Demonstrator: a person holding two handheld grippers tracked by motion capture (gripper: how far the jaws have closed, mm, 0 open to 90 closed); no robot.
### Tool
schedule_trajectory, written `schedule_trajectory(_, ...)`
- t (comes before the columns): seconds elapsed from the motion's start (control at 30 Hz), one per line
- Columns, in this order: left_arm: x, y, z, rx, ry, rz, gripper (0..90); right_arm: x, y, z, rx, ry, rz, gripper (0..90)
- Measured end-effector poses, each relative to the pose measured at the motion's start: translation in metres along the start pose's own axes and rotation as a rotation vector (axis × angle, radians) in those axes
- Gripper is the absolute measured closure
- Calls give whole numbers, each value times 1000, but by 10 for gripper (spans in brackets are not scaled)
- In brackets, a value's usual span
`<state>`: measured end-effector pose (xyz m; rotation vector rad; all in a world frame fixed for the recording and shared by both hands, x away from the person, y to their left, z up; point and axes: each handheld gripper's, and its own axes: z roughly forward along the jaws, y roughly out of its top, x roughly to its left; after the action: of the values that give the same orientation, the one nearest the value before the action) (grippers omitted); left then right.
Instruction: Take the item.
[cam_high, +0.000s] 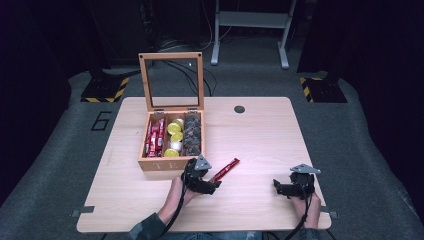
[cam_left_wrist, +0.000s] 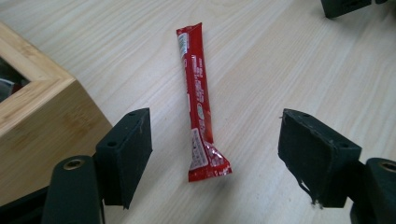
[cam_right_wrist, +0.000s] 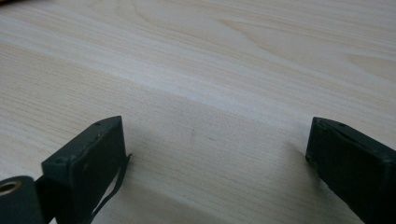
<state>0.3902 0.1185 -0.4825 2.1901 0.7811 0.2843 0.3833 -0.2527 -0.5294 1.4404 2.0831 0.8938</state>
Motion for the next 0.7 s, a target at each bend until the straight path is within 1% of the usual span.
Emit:
schedule_trajectory(0.13, 1, -4, -14, -12, 9, -2, 220, 0, 0, 0, 0, -1, 0, 42)
schedule_trajectory(0.23, 5, -7, -23, -22, 26, -8, 160, 0, 0, 0, 0, -1, 1, 42)
schedule_trajectory(0.27, 6, -8, -25, -17, 26, -11, 152, 0, 0, 0, 1, -1, 4, 42)
schedule_trajectory(0.33, 9, -11, -31, -17, 38, -11, 145, 1, 0, 0, 2, -2, 5, 42)
schedule_trajectory(0.43, 13, -17, -40, -36, 58, -30, 138, 1, 0, 0, 2, -2, 5, 42)
schedule_trajectory(0.47, 15, -19, -43, -34, 68, -27, 137, 1, 0, 0, 2, -3, 6, 42)
schedule_trajectory(0.5, 18, -24, -48, -41, 76, -40, 134, 1, 0, 0, 2, -3, 7, 42)
schedule_trajectory(0.53, 21, -26, -52, -36, 77, -42, 132, 1, 0, 0, 2, -3, 7, 41)
schedule_trajectory(0.6, 25, -30, -58, -43, 93, -52, 131, 0, 0, 0, 1, -5, 5, 41)
schedule_trajectory(0.63, 27, -33, -62, -41, 108, -54, 131, 0, 0, 0, 0, -5, 3, 42)
schedule_trajectory(0.7, 31, -38, -68, -51, 120, -72, 130, 0, 0, 0, 0, -5, 4, 41)
